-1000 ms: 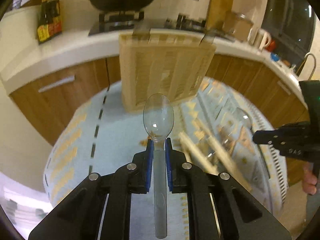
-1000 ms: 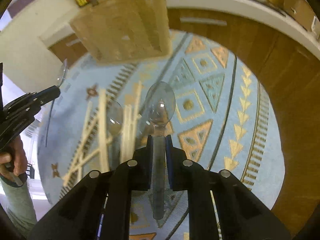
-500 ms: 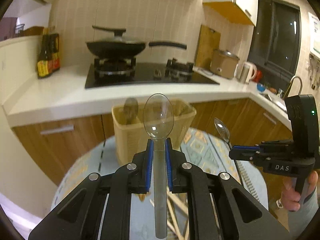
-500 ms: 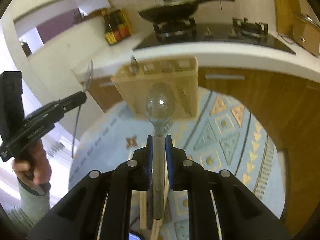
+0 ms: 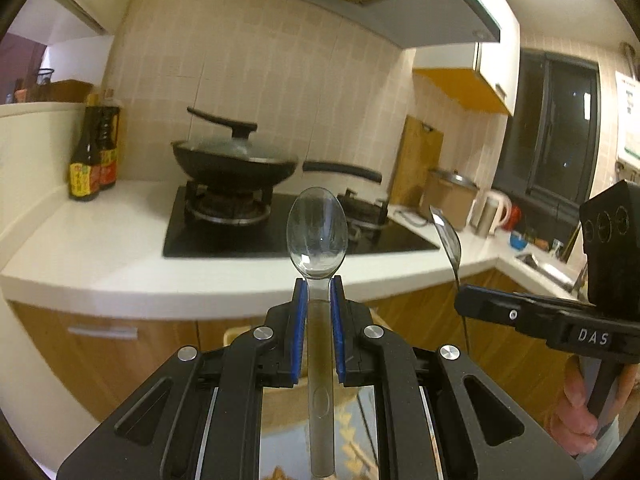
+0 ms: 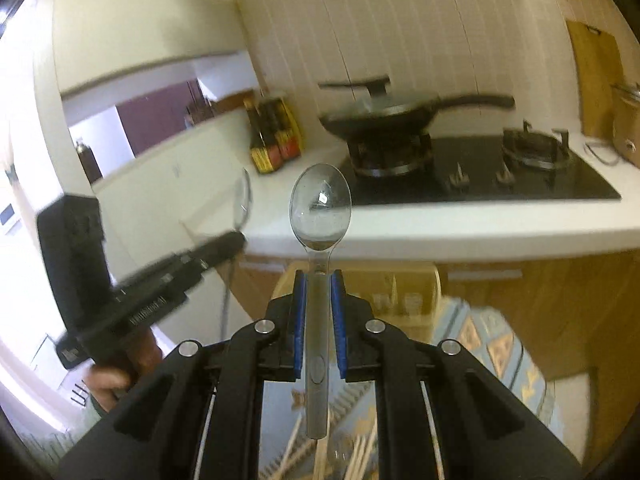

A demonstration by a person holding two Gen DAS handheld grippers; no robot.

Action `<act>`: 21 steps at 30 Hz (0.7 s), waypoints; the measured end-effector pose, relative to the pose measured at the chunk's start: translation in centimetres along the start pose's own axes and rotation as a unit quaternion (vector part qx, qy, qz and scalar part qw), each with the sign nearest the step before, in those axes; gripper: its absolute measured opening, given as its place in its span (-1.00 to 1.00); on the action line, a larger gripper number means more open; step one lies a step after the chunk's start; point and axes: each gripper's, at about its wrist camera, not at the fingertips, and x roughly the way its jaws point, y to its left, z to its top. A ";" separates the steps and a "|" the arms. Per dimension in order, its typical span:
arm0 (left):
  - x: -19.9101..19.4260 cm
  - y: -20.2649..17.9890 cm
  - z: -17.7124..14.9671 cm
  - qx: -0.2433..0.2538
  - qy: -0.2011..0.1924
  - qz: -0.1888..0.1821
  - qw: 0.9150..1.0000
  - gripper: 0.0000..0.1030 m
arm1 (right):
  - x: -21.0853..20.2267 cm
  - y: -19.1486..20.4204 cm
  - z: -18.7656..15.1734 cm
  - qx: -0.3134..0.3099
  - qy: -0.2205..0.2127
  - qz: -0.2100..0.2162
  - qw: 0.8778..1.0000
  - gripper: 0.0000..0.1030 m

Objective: Organize utensils
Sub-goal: 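Carry the spoon over the beige holder and release it inside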

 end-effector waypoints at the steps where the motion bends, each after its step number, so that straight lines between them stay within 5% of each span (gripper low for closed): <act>1: 0.3 0.2 0.3 0.000 -0.003 -0.001 1.000 -0.81 | 0.3 0.0 0.5 -0.001 -0.004 -0.001 1.000 -0.80; 13: 5.8 3.9 2.4 -0.053 -0.026 -0.038 0.998 -0.81 | 4.6 -3.0 4.0 0.000 -0.073 -0.053 0.996 -0.80; 21: 6.8 6.0 0.1 -0.074 -0.060 0.006 0.995 -0.81 | 7.1 -7.3 2.5 0.038 -0.102 -0.110 0.988 -0.80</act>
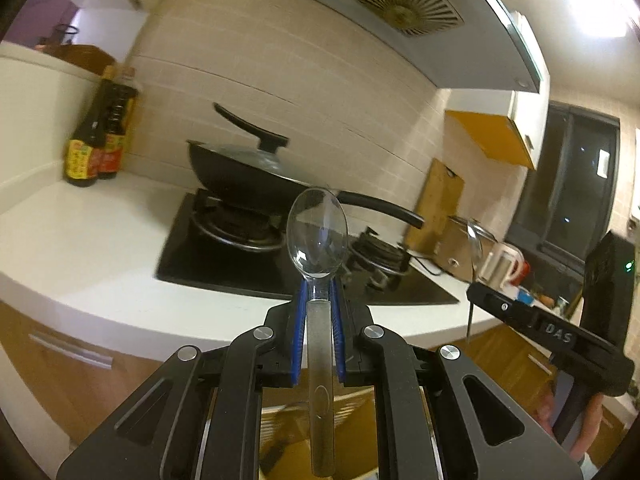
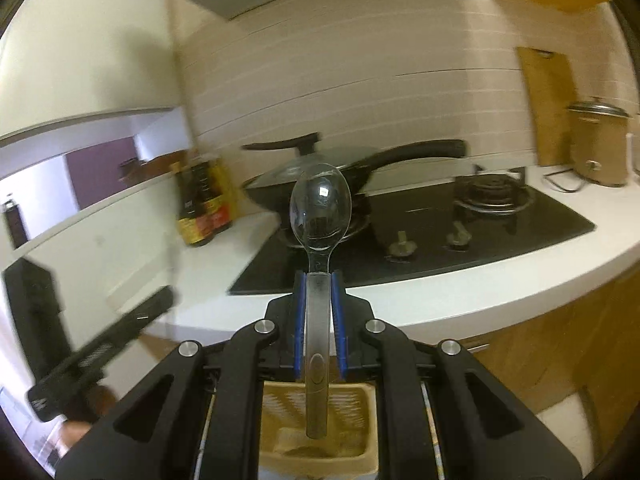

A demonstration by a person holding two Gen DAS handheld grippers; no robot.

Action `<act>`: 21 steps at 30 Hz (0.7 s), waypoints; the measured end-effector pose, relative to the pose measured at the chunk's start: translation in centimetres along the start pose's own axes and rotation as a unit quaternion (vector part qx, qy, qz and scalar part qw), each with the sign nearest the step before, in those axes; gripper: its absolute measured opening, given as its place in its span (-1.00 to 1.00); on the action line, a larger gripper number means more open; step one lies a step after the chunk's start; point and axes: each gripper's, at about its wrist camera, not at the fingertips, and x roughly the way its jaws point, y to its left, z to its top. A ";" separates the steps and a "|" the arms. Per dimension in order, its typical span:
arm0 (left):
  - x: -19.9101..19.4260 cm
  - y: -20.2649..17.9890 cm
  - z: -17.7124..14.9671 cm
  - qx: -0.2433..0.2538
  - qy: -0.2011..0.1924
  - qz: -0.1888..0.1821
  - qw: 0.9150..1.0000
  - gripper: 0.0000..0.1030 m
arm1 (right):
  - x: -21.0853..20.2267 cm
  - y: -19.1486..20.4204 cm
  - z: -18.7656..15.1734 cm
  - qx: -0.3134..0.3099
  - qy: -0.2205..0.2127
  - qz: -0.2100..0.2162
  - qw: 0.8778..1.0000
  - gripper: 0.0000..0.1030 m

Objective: Organize utensils
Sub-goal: 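Carry the spoon over the beige holder and release it inside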

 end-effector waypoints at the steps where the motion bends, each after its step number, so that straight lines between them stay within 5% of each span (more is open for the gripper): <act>1: 0.0 0.3 -0.2 0.000 -0.003 0.004 1.000 -0.81 | 0.6 -0.4 -0.4 0.005 0.004 -0.002 1.000 -0.80; 10: 0.5 1.5 -2.9 0.008 -0.011 0.020 1.000 -0.80 | 3.5 -1.1 -3.6 0.009 0.014 -0.011 1.000 -0.80; 21: -1.9 2.5 -4.3 -0.005 0.014 0.006 1.000 -0.69 | 0.0 -1.2 -6.1 0.007 0.036 0.004 0.999 -0.71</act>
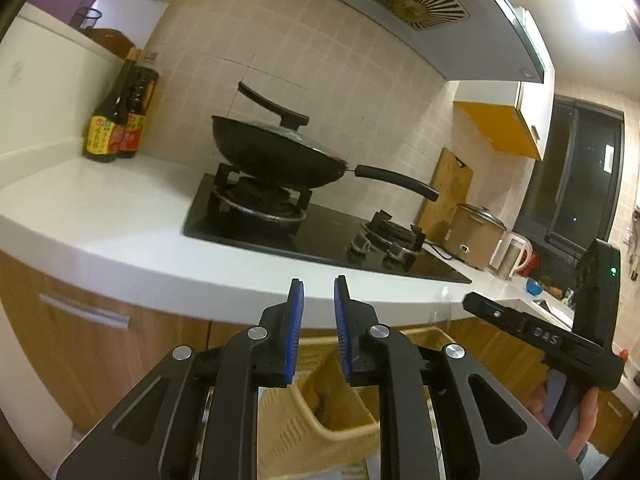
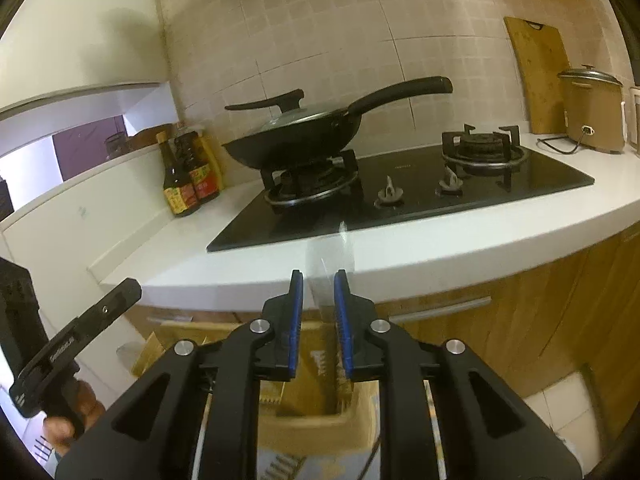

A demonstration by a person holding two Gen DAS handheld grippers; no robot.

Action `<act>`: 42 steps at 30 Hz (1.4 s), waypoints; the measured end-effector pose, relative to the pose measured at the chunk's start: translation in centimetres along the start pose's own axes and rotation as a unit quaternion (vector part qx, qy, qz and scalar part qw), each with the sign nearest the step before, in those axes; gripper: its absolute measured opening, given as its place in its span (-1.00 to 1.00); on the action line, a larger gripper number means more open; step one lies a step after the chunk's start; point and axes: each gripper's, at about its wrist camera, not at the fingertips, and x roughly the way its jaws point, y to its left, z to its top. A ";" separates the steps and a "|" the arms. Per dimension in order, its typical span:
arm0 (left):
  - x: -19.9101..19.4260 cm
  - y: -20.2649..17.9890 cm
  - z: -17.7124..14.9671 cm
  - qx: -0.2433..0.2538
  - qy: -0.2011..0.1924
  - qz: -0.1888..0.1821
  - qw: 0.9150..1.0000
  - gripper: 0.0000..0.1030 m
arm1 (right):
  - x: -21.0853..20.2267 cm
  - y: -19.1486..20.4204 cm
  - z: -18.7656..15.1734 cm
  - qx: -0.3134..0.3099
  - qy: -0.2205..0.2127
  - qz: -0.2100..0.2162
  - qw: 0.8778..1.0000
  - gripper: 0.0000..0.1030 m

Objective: Organize utensils
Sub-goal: 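Carry the spoon over the beige holder and release it inside, then lower the open left tool to a wooden chopstick and close on it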

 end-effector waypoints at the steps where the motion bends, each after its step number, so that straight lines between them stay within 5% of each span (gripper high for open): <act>1: -0.4 0.0 -0.1 -0.001 0.002 0.000 1.000 -0.58 | -0.6 -0.1 -0.2 0.005 0.002 0.001 1.000 -0.68; 4: -2.2 -0.5 -0.4 0.000 0.006 -0.002 1.000 -0.28 | -2.7 -0.3 -0.9 0.014 0.005 0.006 1.000 -0.47; 7: -4.2 -1.3 -0.9 0.005 0.017 -0.010 1.000 -0.24 | -5.4 -0.3 -1.8 0.020 0.001 0.002 1.000 -0.12; 15: -9.1 -2.6 -4.2 0.000 0.083 -0.027 0.996 -0.24 | -10.2 0.1 -6.4 0.009 0.080 -0.027 0.996 -0.12; 22: -8.3 -4.0 -10.6 0.020 0.268 -0.029 0.963 -0.24 | -9.5 0.7 -12.7 0.018 0.206 -0.053 0.977 -0.12; 27: -7.4 -5.3 -14.8 0.066 0.349 -0.019 0.934 -0.24 | -8.3 0.6 -15.9 0.039 0.270 -0.027 0.962 -0.30; 37: -5.9 -7.2 -17.3 0.111 0.399 0.011 0.910 -0.47 | -7.5 0.5 -19.5 0.043 0.334 -0.009 0.942 -0.57; 42: -5.5 -7.1 -17.9 0.110 0.404 0.024 0.908 -0.71 | -7.9 0.4 -20.4 0.044 0.341 0.004 0.939 -0.69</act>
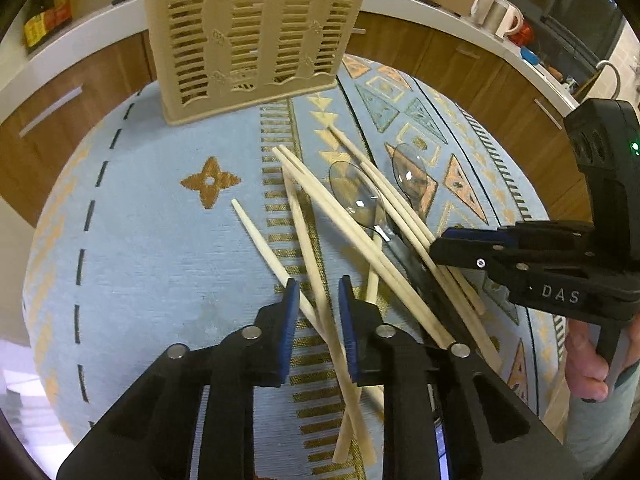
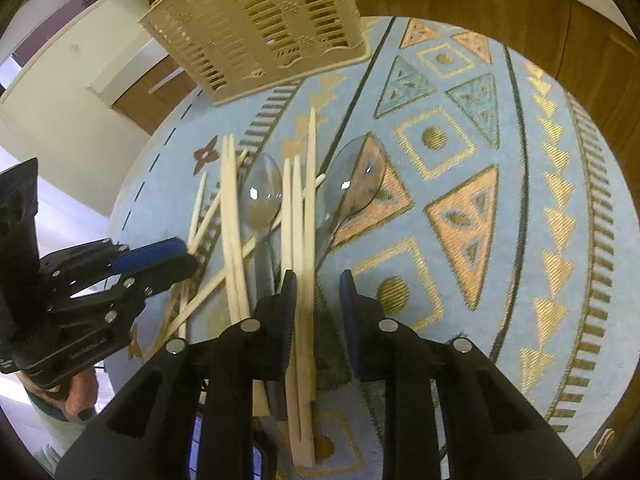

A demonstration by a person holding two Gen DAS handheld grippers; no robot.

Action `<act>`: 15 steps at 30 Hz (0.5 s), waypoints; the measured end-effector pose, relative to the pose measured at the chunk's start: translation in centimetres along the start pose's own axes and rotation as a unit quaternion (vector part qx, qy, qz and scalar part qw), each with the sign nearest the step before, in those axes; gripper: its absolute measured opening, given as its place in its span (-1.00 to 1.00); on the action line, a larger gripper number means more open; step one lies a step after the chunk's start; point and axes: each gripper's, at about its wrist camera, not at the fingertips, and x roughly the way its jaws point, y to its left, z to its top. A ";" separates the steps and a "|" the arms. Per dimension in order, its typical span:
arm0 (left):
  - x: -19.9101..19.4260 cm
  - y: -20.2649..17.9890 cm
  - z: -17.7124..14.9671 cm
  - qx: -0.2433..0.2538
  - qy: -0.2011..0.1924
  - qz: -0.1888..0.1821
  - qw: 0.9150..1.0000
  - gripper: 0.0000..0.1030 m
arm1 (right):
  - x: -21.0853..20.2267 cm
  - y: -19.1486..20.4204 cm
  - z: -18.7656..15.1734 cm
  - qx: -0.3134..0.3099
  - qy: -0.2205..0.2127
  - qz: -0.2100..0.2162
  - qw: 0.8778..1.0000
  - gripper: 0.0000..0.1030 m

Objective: Organize utensils
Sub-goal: 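Lower the open left tool to a wooden chopstick and close on it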

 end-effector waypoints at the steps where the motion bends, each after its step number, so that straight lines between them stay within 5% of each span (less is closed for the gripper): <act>1: -0.1 0.0 -0.1 -0.002 0.000 0.003 1.000 -0.83 | 0.0 0.2 -0.1 -0.003 0.002 0.001 1.000 -0.75; 4: -0.1 0.2 -0.2 -0.009 -0.001 0.003 1.000 -0.89 | -0.3 0.5 -0.3 -0.006 0.007 0.002 1.000 -0.90; 15: -2.2 1.1 -1.2 -0.038 -0.041 0.000 0.998 -0.92 | -1.9 -0.1 -0.7 0.000 -0.023 0.009 1.000 -0.91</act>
